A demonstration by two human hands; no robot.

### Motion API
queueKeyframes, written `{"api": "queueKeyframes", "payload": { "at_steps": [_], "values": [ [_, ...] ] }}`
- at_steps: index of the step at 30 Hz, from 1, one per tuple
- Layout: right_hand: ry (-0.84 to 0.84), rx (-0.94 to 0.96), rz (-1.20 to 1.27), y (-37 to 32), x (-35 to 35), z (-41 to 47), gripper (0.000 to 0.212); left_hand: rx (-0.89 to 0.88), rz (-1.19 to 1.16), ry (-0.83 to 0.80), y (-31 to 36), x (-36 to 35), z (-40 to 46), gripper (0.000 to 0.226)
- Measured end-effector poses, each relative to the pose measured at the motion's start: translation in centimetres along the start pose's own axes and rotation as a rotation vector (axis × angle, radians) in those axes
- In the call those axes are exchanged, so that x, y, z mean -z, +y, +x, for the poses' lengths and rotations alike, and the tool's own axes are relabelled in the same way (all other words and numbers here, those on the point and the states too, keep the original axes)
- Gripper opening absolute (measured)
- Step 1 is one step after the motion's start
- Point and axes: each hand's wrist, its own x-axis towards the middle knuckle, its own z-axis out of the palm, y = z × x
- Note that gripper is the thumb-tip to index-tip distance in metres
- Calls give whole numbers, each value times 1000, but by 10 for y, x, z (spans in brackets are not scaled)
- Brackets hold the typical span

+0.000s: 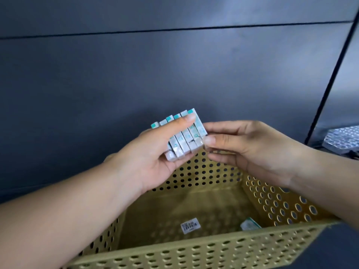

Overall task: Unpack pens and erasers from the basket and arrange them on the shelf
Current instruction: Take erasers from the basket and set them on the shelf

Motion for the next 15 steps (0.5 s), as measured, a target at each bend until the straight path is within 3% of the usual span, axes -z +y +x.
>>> {"api": "queueKeyframes", "payload": {
  "at_steps": [5, 10, 13, 15],
  "values": [
    [27, 69, -323, 0, 0, 0, 16, 39, 95, 39, 0, 1, 1, 50],
    [-81, 60, -505, -6, 0, -5, 26, 56, 240, 48, 1, 2, 0, 47],
    [-224, -134, -892, -14, 13, -9, 58, 79, 361, 22, 5, 4, 2, 38],
    [-346, -378, -1082, -18, 11, -13, 51, 126, 441, -12, 5, 5, 4, 39]
  ]
}}
